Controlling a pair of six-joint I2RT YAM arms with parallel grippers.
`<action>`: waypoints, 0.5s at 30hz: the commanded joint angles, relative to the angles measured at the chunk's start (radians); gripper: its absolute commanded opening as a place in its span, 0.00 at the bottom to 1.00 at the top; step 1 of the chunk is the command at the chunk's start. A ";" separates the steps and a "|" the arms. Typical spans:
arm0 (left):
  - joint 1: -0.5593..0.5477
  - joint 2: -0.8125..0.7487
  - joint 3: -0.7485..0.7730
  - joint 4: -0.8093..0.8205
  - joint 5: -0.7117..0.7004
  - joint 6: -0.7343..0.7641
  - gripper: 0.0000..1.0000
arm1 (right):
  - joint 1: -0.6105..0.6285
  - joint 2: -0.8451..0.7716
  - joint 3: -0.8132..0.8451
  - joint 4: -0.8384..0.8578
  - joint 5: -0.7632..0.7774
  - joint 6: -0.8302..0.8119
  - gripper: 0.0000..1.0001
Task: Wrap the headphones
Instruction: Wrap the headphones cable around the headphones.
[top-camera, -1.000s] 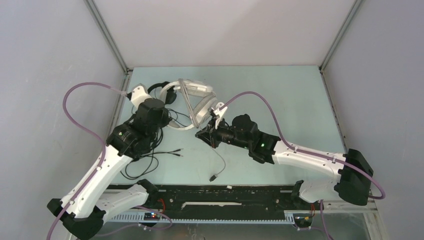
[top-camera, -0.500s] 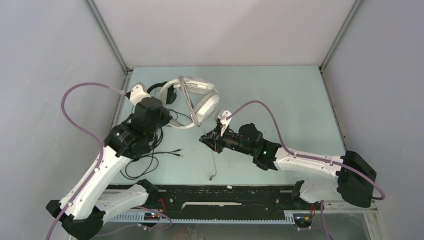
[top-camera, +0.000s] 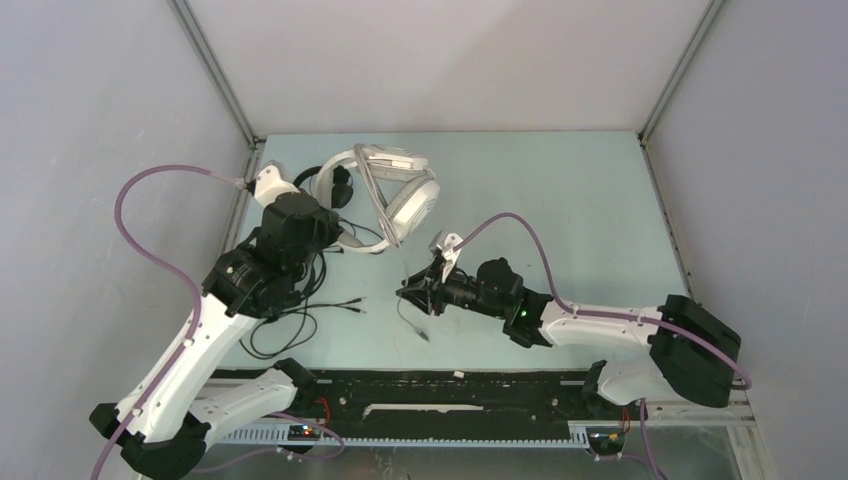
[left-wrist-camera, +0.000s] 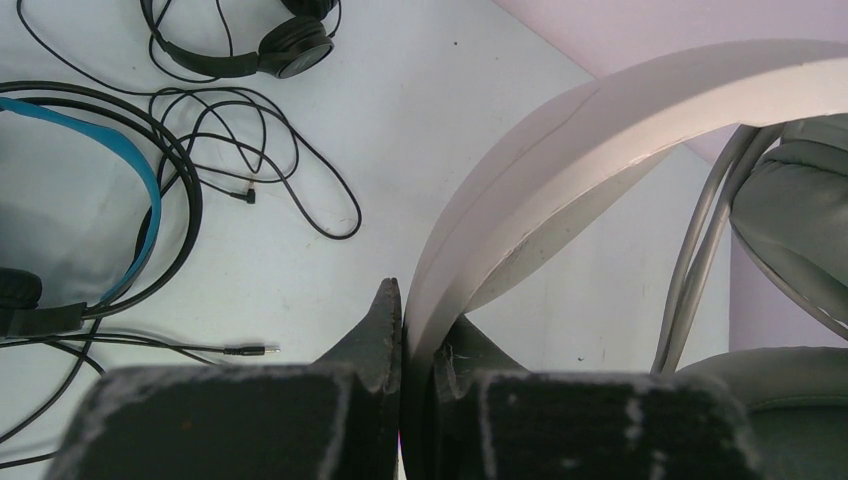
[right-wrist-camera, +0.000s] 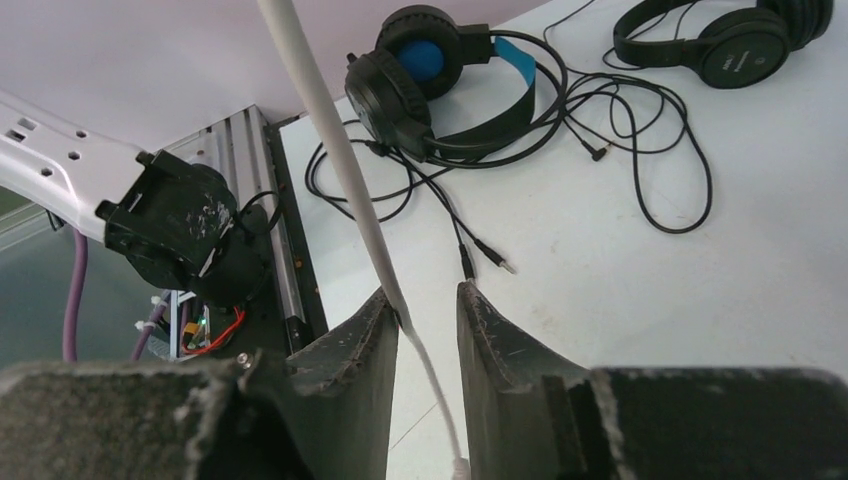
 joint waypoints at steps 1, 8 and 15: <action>0.009 -0.027 0.091 0.116 0.015 -0.068 0.00 | 0.004 0.061 -0.005 0.179 -0.039 -0.006 0.31; 0.011 -0.037 0.091 0.111 0.016 -0.070 0.00 | -0.001 0.162 -0.005 0.279 -0.035 -0.094 0.40; 0.013 -0.042 0.107 0.109 0.019 -0.061 0.00 | -0.025 0.248 -0.050 0.377 -0.080 -0.148 0.42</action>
